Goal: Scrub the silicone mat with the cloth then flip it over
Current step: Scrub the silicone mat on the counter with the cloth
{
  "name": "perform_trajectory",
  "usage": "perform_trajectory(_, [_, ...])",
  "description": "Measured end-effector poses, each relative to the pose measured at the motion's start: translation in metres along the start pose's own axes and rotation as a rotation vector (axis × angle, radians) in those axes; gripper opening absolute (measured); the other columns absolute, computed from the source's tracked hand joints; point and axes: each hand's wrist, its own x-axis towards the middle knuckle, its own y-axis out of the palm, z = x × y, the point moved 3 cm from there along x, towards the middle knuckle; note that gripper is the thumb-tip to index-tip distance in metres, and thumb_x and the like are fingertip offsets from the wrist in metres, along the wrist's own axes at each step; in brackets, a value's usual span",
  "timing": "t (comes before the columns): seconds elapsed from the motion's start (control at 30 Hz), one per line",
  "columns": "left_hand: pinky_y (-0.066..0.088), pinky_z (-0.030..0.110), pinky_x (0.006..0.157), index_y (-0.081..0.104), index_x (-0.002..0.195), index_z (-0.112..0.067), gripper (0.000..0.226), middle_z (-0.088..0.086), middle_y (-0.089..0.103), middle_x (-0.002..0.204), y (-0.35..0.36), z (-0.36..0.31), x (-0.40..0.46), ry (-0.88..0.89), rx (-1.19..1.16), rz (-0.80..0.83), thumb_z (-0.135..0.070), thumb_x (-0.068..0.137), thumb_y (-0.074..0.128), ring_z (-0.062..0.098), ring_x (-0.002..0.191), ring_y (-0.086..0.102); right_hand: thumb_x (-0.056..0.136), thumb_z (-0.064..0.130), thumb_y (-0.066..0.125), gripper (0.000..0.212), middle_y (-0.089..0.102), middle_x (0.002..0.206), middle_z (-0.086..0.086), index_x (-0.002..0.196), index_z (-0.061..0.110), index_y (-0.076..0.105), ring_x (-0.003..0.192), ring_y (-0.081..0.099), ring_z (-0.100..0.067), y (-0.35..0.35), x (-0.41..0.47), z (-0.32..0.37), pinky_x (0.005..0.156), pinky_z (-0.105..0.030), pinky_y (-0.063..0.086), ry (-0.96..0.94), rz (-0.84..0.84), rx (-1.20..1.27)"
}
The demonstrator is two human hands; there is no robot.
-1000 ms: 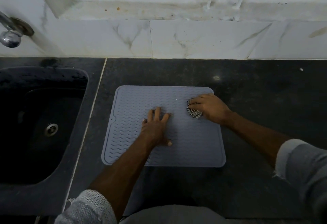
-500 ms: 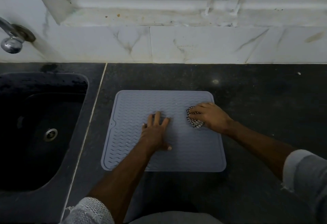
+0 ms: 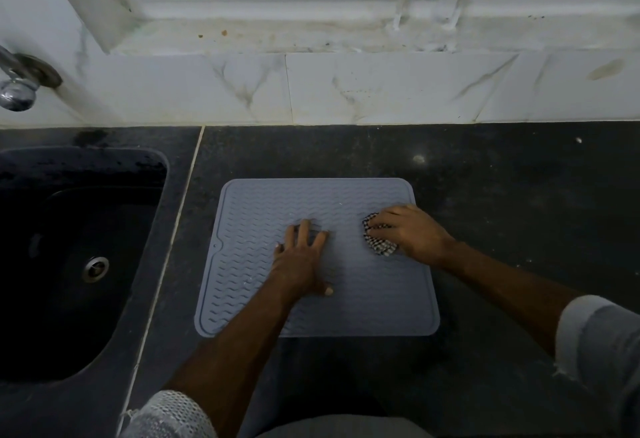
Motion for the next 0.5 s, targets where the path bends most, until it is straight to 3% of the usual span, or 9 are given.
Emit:
perform_trajectory(0.37, [0.011,0.061,0.114,0.0,0.153,-0.029,0.118,0.01,-0.021,0.158,0.001,0.0,0.004,-0.015,0.024,0.023,-0.052,0.068,0.079,0.038,0.144,-0.016,0.087,0.022,0.059,0.04,0.052,0.137,0.0,0.127,0.025,0.055,0.127,0.043,-0.025,0.018,0.046,0.033,0.104,-0.043,0.03,0.073,0.051,0.058])
perform_trajectory(0.5, [0.01,0.061,0.113,0.001,0.153,-0.03,0.117,0.009,-0.02,0.158,0.003,0.002,0.005,0.004,0.007,0.008,-0.052,0.067,0.079,0.038,0.144,-0.016,0.077,0.016,0.071,0.043,0.062,0.126,-0.004,0.118,0.02,0.063,0.116,0.055,-0.028,0.007,0.01,0.011,0.095,-0.044,0.041,0.062,-0.003,0.038])
